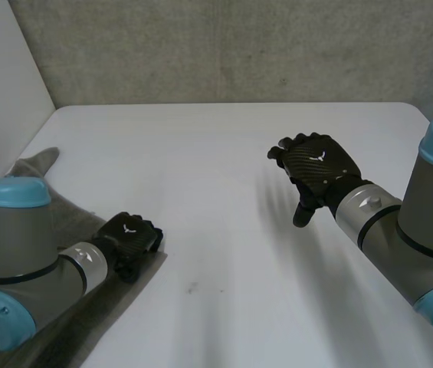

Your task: Fold the towel.

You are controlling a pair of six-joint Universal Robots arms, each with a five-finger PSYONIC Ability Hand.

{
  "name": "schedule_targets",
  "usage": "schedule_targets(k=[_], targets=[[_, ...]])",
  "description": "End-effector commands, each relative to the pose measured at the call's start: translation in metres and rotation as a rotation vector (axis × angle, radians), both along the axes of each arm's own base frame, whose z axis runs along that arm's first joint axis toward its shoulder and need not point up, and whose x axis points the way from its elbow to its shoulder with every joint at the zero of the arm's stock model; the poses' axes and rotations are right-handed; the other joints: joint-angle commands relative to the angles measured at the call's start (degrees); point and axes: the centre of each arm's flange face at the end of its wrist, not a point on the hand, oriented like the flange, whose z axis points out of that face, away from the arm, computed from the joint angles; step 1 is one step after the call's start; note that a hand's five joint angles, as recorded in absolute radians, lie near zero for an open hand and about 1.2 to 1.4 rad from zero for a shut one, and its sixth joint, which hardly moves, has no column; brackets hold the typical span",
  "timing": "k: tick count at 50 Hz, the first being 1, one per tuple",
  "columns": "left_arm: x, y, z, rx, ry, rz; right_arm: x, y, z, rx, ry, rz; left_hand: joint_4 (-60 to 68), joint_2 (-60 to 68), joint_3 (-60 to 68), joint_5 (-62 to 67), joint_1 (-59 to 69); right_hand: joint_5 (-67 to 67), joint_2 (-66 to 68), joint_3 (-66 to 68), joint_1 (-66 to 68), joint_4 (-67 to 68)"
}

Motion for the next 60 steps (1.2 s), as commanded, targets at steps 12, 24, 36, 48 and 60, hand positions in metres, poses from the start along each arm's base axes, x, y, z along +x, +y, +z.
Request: schedule_targets(k=[12, 24, 36, 48, 60], targets=[[-0.001, -0.006, 0.001, -0.049, 0.007, 0.014, 0.0, 0.0, -0.001, 0.0, 0.002, 0.0, 40.12, 40.12, 40.13, 40.23, 41.25, -2.99, -2.01, -1.61, -1.04, -2.81], [-0.011, -0.017, 0.022, -0.123, 0.058, 0.008, -0.001, -0.004, 0.003, -0.015, -0.001, -0.01, 40.12, 40.12, 40.13, 40.23, 41.25, -2.99, -2.01, -1.61, -1.04, -2.81], [-0.093, -0.019, 0.092, -0.153, 0.445, -0.03, -0.027, -0.041, 0.026, -0.097, -0.006, -0.12, 40.12, 40.12, 40.13, 40.23, 41.25, -2.99, -2.01, -1.61, -1.04, -2.81], [-0.195, 0.001, 0.061, -0.18, 0.543, -0.186, -0.053, -0.067, 0.042, -0.138, -0.025, -0.221, 40.12, 40.12, 40.13, 40.23, 41.25, -2.99, -2.01, -1.61, -1.04, -2.81], [-0.203, 0.02, 0.062, -0.182, 0.543, -0.225, -0.056, -0.069, 0.043, -0.139, -0.026, -0.231, -29.83, -29.83, -29.83, -29.73, -28.7, -2.99, -2.01, -1.61, -1.04, -2.81]])
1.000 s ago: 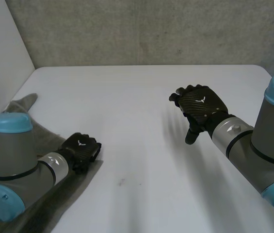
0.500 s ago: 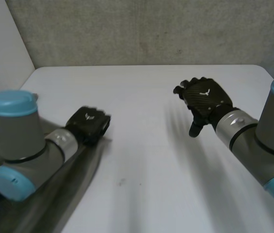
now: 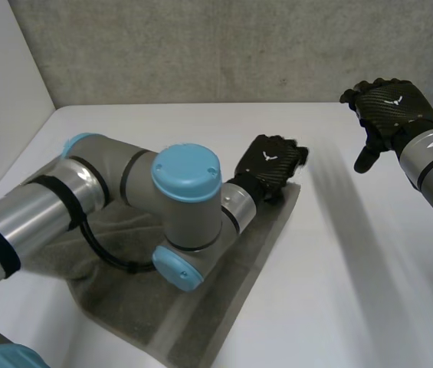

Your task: Fold the towel.

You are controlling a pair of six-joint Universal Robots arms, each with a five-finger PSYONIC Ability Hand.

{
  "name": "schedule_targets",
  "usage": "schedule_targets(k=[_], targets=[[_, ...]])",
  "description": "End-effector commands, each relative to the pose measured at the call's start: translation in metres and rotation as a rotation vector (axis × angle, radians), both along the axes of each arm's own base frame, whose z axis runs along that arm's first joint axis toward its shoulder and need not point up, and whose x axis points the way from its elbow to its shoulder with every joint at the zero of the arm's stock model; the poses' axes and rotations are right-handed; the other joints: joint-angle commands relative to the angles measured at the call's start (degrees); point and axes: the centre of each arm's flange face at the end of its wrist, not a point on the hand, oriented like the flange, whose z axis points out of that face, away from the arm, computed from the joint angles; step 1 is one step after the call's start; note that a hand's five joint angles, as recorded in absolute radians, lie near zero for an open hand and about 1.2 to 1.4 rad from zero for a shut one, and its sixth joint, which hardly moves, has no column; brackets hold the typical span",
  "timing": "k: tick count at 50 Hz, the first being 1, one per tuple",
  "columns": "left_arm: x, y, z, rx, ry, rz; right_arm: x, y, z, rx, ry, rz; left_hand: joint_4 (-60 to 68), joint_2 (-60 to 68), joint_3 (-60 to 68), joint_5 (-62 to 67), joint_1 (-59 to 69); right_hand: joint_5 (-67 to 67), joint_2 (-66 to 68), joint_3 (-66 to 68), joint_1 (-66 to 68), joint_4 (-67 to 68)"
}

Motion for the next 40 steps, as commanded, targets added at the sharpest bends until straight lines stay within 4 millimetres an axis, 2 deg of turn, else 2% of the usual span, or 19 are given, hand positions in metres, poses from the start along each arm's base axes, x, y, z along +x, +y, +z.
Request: schedule_targets(k=[1, 4, 6, 7, 9, 10, 11, 12, 14, 15, 18, 19, 21, 22, 24, 25, 27, 33, 40], targets=[[0.022, 0.004, 0.017, 0.011, -0.019, 0.026, 0.001, 0.001, -0.001, 0.006, 0.002, 0.003, -19.1, -19.16, -19.37, -20.43, -18.28, -2.99, -2.01, -1.61, -1.04, -2.81], [0.038, -0.006, 0.024, 0.012, -0.022, 0.064, 0.001, 0.002, -0.001, 0.009, 0.002, 0.004, -19.1, -19.16, -19.37, -20.43, -18.28, -2.99, -2.01, -1.61, -1.04, -2.81], [0.07, -0.024, 0.036, 0.02, -0.028, 0.142, 0.002, 0.007, -0.004, 0.047, 0.012, 0.011, -18.93, -18.99, -19.2, -20.26, -18.11, -2.99, -2.01, -1.61, -1.04, -2.81], [0.07, -0.024, 0.036, 0.02, -0.028, 0.142, 0.002, 0.007, -0.004, 0.048, 0.012, 0.011, -18.93, -18.99, -19.2, -20.26, -18.11, -2.99, -2.01, -1.61, -1.04, -2.81], [0.104, -0.042, 0.044, 0.035, -0.039, 0.228, 0.001, 0.013, -0.008, 0.109, 0.026, 0.016, -18.59, -18.66, -18.86, -19.93, -17.77, -2.99, -2.01, -1.61, -1.04, -2.81], [0.104, -0.042, 0.044, 0.035, -0.039, 0.228, 0.001, 0.014, -0.008, 0.109, 0.026, 0.017, -18.59, -18.66, -18.86, -19.93, -17.77, -2.99, -2.01, -1.61, -1.04, -2.81], [0.122, -0.05, 0.047, 0.043, -0.044, 0.271, 0.005, 0.021, -0.012, 0.15, 0.033, 0.032, -18.59, -18.66, -18.86, -19.93, -17.77, -2.99, -2.01, -1.61, -1.04, -2.81], [0.122, -0.051, 0.047, 0.043, -0.044, 0.271, 0.005, 0.021, -0.012, 0.151, 0.033, 0.033, -18.59, -18.66, -18.86, -19.93, -17.77, -2.99, -2.01, -1.61, -1.04, -2.81], [0.154, -0.062, 0.05, 0.063, -0.054, 0.349, 0.022, 0.047, -0.019, 0.255, 0.014, 0.097, -18.59, -18.66, -18.86, -19.93, -17.77, -2.99, -2.01, -1.61, -1.04, -2.81], [0.155, -0.062, 0.05, 0.063, -0.054, 0.349, 0.022, 0.047, -0.019, 0.255, 0.013, 0.097, -18.59, -18.66, -18.86, -19.93, -17.77, -2.99, -2.01, -1.61, -1.04, -2.81], [0.203, -0.077, 0.048, 0.083, -0.082, 0.475, 0.052, 0.089, -0.032, 0.401, -0.044, 0.211, -18.59, -18.66, -18.86, -19.93, -17.77, -2.99, -2.01, -1.61, -1.04, -2.81], [0.203, -0.077, 0.048, 0.083, -0.082, 0.476, 0.052, 0.089, -0.032, 0.402, -0.044, 0.212, -18.59, -18.66, -18.86, -19.93, -17.77, -2.99, -2.01, -1.61, -1.04, -2.81], [0.229, -0.083, 0.042, 0.092, -0.127, 0.544, 0.07, 0.115, -0.051, 0.492, -0.046, 0.318, -18.59, -18.66, -18.86, -19.93, -17.77, -2.99, -2.01, -1.61, -1.04, -2.81], [0.229, -0.083, 0.042, 0.092, -0.127, 0.544, 0.07, 0.115, -0.051, 0.493, -0.046, 0.318, -18.59, -18.66, -18.86, -19.93, -17.77, -2.99, -2.01, -1.61, -1.04, -2.81], [0.245, -0.081, 0.034, 0.097, -0.179, 0.576, 0.087, 0.141, -0.068, 0.551, -0.039, 0.433, -18.42, -18.49, -18.69, -19.76, -17.6, -2.99, -2.01, -1.61, -1.04, -2.81], [0.245, -0.081, 0.034, 0.097, -0.179, 0.577, 0.087, 0.141, -0.068, 0.552, -0.039, 0.434, -18.42, -18.49, -18.69, -19.76, -17.6, -2.99, -2.01, -1.61, -1.04, -2.81], [0.252, -0.075, 0.031, 0.093, -0.216, 0.593, 0.1, 0.16, -0.078, 0.56, -0.035, 0.522, -18.42, -18.49, -18.69, -19.76, -17.6, -2.99, -2.01, -1.61, -1.04, -2.81], [0.268, -0.069, 0.033, 0.104, -0.218, 0.637, 0.112, 0.186, -0.092, 0.545, -0.03, 0.619, -18.59, -18.65, -18.86, -19.92, -17.77, -2.99, -2.01, -1.61, -1.04, -2.81], [0.272, -0.065, 0.034, 0.104, -0.214, 0.65, 0.12, 0.214, -0.107, 0.543, -0.025, 0.721, -18.76, -18.82, -19.03, -20.09, -17.94, -2.99, -2.01, -1.61, -1.04, -2.81]])
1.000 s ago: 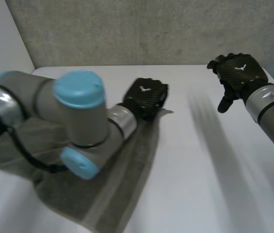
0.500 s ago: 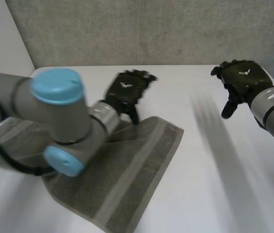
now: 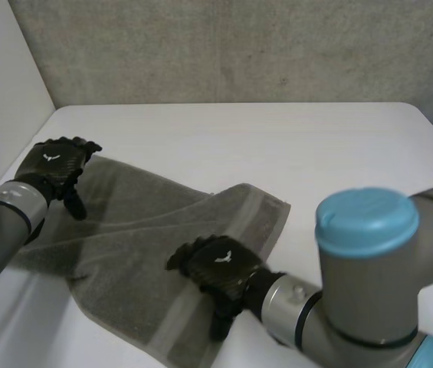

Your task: Fold the towel.

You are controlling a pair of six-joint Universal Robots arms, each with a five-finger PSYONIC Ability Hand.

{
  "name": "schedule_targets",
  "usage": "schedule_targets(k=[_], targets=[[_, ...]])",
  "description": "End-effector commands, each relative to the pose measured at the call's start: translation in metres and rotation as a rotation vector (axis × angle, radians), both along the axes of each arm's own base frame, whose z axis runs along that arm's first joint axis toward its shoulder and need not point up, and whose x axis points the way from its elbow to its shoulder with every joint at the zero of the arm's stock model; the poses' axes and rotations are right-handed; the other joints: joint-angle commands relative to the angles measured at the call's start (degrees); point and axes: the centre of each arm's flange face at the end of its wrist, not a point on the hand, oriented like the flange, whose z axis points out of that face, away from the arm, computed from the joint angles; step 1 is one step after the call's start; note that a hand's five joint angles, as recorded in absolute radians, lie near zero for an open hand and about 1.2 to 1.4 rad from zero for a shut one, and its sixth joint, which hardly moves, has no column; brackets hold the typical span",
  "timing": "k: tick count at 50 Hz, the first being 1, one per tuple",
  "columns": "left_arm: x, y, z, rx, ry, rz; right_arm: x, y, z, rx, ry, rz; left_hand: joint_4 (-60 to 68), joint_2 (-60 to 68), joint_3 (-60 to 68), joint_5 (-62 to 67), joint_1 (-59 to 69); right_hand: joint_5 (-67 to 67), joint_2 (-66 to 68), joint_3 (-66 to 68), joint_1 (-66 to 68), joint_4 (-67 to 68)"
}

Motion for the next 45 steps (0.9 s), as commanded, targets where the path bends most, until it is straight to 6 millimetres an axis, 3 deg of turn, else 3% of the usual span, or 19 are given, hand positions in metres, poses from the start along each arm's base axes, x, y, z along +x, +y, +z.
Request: schedule_targets(k=[1, 7, 26, 35, 45], targets=[[0.005, 0.004, 0.001, -0.002, 0.008, 0.015, 0.01, 0.029, -0.017, -0.013, -0.027, 0.103, 0.22, 0.34, 0.18, -1.38, 0.15, -2.98, -2.01, -1.61, -1.03, -2.81], [0.006, 0.005, -0.001, 0.006, 0.013, 0.02, 0.017, 0.043, -0.035, -0.001, -0.01, 0.147, 0.05, 0.17, 0.01, -1.55, -0.02, -2.98, -2.01, -1.61, -1.03, -2.81], [0.006, 0.003, -0.001, 0.008, 0.056, 0.032, 0.025, 0.045, -0.058, -0.051, -0.003, 0.151, 0.22, 0.34, 0.18, -1.38, 0.15, -1.89, -0.92, -0.52, 0.06, -1.72], [0.006, 0.004, -0.002, 0.01, 0.056, 0.03, 0.026, 0.047, -0.065, -0.134, 0.039, 0.163, 0.38, 0.51, 0.34, -1.21, 0.32, -1.05, -0.07, 0.32, 0.9, -0.88], [0.006, 0.005, -0.003, 0.013, 0.055, 0.031, 0.027, 0.035, -0.063, -0.209, 0.045, 0.081, 0.38, 0.51, 0.34, -1.21, 0.32, 6.19, 7.16, 7.55, 8.13, 6.35]])
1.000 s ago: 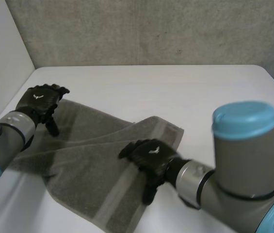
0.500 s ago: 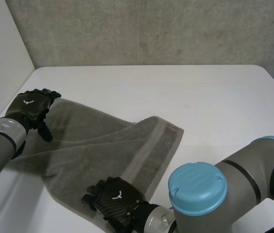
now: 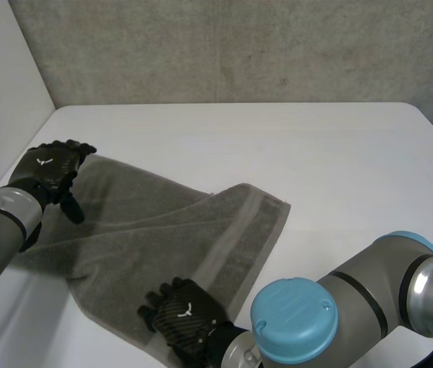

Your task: Fold the towel.

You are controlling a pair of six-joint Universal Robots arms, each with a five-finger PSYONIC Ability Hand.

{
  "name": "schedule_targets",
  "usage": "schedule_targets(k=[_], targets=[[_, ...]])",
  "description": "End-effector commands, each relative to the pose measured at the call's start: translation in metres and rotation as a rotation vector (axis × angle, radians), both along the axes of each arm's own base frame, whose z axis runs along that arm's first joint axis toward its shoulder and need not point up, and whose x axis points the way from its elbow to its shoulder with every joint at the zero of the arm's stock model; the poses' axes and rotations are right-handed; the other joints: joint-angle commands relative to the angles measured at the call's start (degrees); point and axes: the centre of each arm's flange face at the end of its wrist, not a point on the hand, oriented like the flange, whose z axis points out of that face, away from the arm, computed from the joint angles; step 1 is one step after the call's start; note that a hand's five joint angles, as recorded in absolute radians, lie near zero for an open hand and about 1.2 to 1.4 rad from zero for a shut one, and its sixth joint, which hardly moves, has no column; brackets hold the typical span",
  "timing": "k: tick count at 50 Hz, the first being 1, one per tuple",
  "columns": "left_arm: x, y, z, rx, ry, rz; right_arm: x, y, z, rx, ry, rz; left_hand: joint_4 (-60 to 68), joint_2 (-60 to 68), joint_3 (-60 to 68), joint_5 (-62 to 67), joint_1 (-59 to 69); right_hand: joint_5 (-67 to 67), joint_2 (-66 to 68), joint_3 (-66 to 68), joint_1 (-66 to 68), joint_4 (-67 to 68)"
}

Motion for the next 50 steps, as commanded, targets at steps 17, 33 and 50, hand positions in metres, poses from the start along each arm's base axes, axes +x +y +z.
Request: schedule_targets(k=[17, 33, 50], targets=[[0.0, 0.003, 0.0, 0.003, 0.0, -0.002, -0.001, -0.027, 0.012, -0.177, 0.013, -0.159, 2.99, 3.04, 3.04, 0.99, 2.88, 44.02, 44.6, 44.33, 46.81, 44.65], [0.002, 0.017, 0.005, -0.003, -0.009, -0.01, -0.047, -0.145, 0.067, -0.29, -0.107, -0.497, 5.68, 5.74, 5.74, 3.69, 5.58, 65.63, 66.21, 65.94, 68.42, 66.26], [0.002, 0.03, -0.007, 0.08, -0.013, -0.044, -0.131, -0.244, 0.083, -0.353, -0.055, -0.8, 10.22, 10.27, 10.27, 8.22, 10.11, 65.63, 66.21, 65.94, 68.42, 66.26]])
